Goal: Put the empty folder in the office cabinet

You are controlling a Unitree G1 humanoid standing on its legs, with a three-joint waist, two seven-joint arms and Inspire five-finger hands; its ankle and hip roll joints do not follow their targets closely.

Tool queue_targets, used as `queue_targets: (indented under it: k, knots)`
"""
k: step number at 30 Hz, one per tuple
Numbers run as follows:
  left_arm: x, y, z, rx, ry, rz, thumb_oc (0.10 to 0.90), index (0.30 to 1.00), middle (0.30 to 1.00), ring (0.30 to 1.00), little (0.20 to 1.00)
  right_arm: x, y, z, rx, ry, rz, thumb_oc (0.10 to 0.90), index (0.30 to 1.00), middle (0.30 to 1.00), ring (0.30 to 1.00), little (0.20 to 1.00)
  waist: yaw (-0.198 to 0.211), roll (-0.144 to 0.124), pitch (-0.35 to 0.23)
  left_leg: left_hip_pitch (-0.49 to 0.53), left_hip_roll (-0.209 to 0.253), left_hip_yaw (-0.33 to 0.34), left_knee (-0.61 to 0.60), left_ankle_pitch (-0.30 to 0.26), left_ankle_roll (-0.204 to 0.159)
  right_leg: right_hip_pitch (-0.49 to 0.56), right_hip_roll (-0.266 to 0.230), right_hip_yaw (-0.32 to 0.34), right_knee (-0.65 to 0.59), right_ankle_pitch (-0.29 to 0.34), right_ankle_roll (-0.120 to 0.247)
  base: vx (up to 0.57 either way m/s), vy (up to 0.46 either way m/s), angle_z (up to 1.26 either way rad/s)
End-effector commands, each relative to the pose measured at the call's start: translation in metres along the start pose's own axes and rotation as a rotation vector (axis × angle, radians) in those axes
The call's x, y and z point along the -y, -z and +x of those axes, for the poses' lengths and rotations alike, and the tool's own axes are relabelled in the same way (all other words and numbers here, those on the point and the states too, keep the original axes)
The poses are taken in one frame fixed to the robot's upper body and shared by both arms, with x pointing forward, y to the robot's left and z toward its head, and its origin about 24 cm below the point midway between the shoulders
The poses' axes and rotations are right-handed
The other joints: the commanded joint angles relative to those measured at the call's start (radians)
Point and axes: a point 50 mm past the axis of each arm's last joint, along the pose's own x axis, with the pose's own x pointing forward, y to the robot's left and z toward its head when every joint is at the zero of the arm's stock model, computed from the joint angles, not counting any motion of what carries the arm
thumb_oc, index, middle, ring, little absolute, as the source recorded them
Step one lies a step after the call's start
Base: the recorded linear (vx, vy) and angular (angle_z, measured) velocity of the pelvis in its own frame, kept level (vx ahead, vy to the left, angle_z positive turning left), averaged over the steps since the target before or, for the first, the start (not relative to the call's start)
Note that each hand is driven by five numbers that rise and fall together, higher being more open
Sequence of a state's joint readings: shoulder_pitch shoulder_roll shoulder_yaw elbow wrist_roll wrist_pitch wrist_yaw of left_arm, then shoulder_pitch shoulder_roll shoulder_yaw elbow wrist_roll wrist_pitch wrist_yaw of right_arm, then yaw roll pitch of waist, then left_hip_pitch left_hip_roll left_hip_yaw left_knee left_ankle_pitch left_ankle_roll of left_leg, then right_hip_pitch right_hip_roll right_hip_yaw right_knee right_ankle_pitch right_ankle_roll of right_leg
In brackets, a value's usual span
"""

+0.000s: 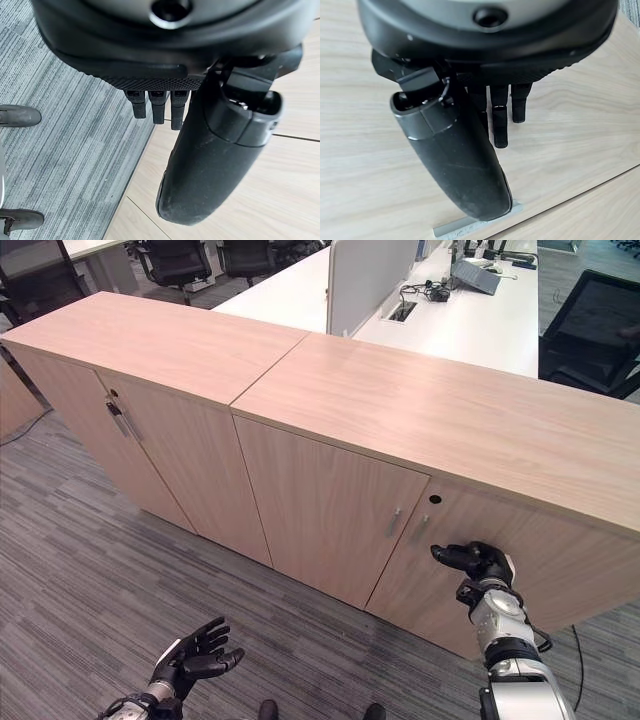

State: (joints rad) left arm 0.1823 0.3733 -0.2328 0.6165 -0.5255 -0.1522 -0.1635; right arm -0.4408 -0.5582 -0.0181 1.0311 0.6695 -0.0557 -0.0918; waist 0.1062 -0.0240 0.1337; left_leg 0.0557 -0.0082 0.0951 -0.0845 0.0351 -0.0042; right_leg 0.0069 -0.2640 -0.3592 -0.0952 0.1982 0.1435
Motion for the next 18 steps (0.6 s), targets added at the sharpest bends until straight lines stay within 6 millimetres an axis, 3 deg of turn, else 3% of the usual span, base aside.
queue_targets:
  k: [1, 4, 6, 10, 11, 12, 15, 18]
  knots:
    - [0.009, -0.024, 0.009, 0.124, 0.032, 0.013, 0.800, 0.900, 0.900, 0.900, 0.900, 0.001, -0.127, 0.003, 0.418, 0.010, 0.071, 0.800, 0.900, 0.900, 0.900, 0.900, 0.017, 0.019, -0.063, 0.039, 0.046, -0.058, 0.005, -0.074, -0.065, 0.114, 0.007, -0.015, 0.080, -0.153, 0.065, 0.02, -0.032, -0.04]
    - [0.009, -0.021, 0.010, 0.127, -0.005, -0.038, 0.800, 0.900, 0.900, 0.900, 0.900, -0.022, -0.083, -0.004, 0.380, -0.087, 0.139, 0.800, 0.900, 0.900, 0.900, 0.900, -0.002, 0.028, -0.059, 0.045, 0.051, -0.050, 0.005, -0.073, -0.065, 0.115, 0.013, -0.006, 0.074, -0.156, 0.060, 0.00, -0.020, -0.09]
    - [0.009, -0.021, 0.011, 0.136, -0.029, -0.063, 0.800, 0.900, 0.900, 0.900, 0.900, -0.029, -0.036, -0.015, 0.309, -0.119, 0.156, 0.800, 0.900, 0.900, 0.900, 0.900, -0.019, 0.032, -0.056, 0.047, 0.055, -0.046, 0.003, -0.072, -0.066, 0.115, 0.018, -0.001, 0.073, -0.159, 0.055, 0.00, -0.023, -0.15]
    - [0.009, -0.015, 0.011, 0.130, -0.070, -0.130, 0.800, 0.900, 0.900, 0.900, 0.900, -0.028, 0.070, -0.049, 0.043, -0.146, 0.016, 0.800, 0.900, 0.900, 0.900, 0.900, -0.049, 0.034, -0.055, 0.052, 0.063, -0.039, 0.001, -0.071, -0.068, 0.112, 0.028, 0.013, 0.078, -0.170, 0.046, 0.00, -0.034, -0.10]
    - [0.010, -0.013, 0.011, 0.126, -0.078, -0.135, 0.800, 0.900, 0.900, 0.900, 0.900, -0.020, 0.122, -0.069, -0.138, -0.142, -0.057, 0.800, 0.900, 0.900, 0.900, 0.900, -0.060, 0.034, -0.053, 0.054, 0.066, -0.037, -0.001, -0.071, -0.069, 0.111, 0.032, 0.015, 0.077, -0.171, 0.042, -0.01, -0.033, -0.05]
    - [0.010, -0.013, 0.011, 0.125, -0.079, -0.135, 0.800, 0.900, 0.900, 0.900, 0.900, -0.020, 0.122, -0.069, -0.139, -0.142, -0.057, 0.800, 0.900, 0.900, 0.900, 0.900, -0.060, 0.034, -0.054, 0.054, 0.066, -0.037, -0.001, -0.071, -0.069, 0.112, 0.032, 0.015, 0.077, -0.171, 0.042, -0.01, -0.034, -0.08]
    - [0.010, -0.013, 0.011, 0.120, -0.085, -0.112, 0.800, 0.900, 0.900, 0.900, 0.900, -0.009, 0.168, -0.091, -0.330, -0.119, -0.102, 0.800, 0.900, 0.900, 0.900, 0.900, -0.071, 0.033, -0.054, 0.059, 0.073, -0.032, -0.002, -0.070, -0.072, 0.113, 0.039, 0.025, 0.071, -0.171, 0.040, 0.00, -0.025, -0.13]
    - [0.008, -0.016, 0.011, 0.131, -0.100, -0.084, 0.800, 0.900, 0.900, 0.900, 0.900, -0.001, 0.191, -0.107, -0.431, -0.097, -0.082, 0.800, 0.900, 0.900, 0.900, 0.900, -0.079, 0.026, -0.050, 0.065, 0.081, -0.022, -0.003, -0.070, -0.075, 0.113, 0.046, 0.039, 0.062, -0.171, 0.038, -0.02, -0.034, -0.15]
